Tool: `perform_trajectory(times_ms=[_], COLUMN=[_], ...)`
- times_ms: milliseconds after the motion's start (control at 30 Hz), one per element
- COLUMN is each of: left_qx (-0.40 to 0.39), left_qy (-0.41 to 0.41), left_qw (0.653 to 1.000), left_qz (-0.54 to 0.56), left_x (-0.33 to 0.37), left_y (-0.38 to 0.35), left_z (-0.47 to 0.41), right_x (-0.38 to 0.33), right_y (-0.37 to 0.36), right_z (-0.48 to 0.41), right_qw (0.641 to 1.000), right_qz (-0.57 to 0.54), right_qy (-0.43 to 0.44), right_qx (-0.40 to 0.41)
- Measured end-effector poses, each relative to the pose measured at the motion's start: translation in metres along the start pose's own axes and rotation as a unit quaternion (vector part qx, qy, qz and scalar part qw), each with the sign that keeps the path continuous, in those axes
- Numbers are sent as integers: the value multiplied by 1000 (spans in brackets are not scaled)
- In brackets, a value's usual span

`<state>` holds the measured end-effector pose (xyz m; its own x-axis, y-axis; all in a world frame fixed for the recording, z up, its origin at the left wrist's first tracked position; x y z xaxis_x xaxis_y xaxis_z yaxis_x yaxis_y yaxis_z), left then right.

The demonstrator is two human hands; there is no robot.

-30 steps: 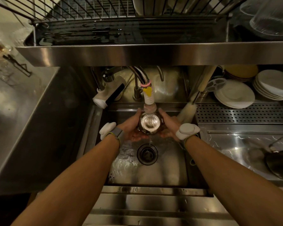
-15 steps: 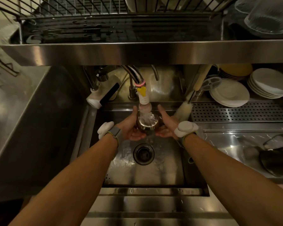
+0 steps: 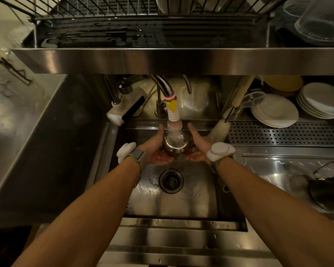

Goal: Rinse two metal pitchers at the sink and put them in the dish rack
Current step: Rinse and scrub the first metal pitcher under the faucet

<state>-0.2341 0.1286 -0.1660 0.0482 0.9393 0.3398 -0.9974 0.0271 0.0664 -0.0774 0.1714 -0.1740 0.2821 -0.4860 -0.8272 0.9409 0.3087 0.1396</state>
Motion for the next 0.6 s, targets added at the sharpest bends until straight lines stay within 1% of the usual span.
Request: perform_trajectory(times_ms=[133, 233, 333, 367, 467, 600], left_qx=[-7, 1, 6, 10, 15, -2], left_qy=[-3, -9, -7, -6, -5, -8], left_qw=[1000, 1000, 1000, 1000, 1000, 1000], left_qz=[-17, -11, 9, 12, 9, -10], left_x=[1, 2, -2, -4, -4, 1], left_y=[-7, 0, 12, 16, 20, 4], left_z=[2, 2, 1, 1, 2, 4], right_x=[1, 0, -7, -9, -5, -2], right_y=[6, 2, -11, -15, -14, -3], right_z=[3, 5, 3, 5, 3, 6], right_qw=[1000, 1000, 998, 998, 1000, 1000], right_qz=[-2, -4, 47, 39, -6, -10], right_qy=[0, -6, 35, 37, 3, -10], right_qx=[-6, 10, -26, -25, 7, 21])
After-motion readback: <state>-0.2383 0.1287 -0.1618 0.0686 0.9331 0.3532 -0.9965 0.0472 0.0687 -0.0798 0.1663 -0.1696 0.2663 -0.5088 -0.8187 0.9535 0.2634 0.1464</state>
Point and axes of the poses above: each hand's wrist, its own z-axis away from the middle knuckle, its own y-axis out of the back of the hand, x = y × z, the point moved 5 cm from there along -z, towards the middle knuckle, and after that the axes turned 14 degrees about y, right-handed, at the moved point
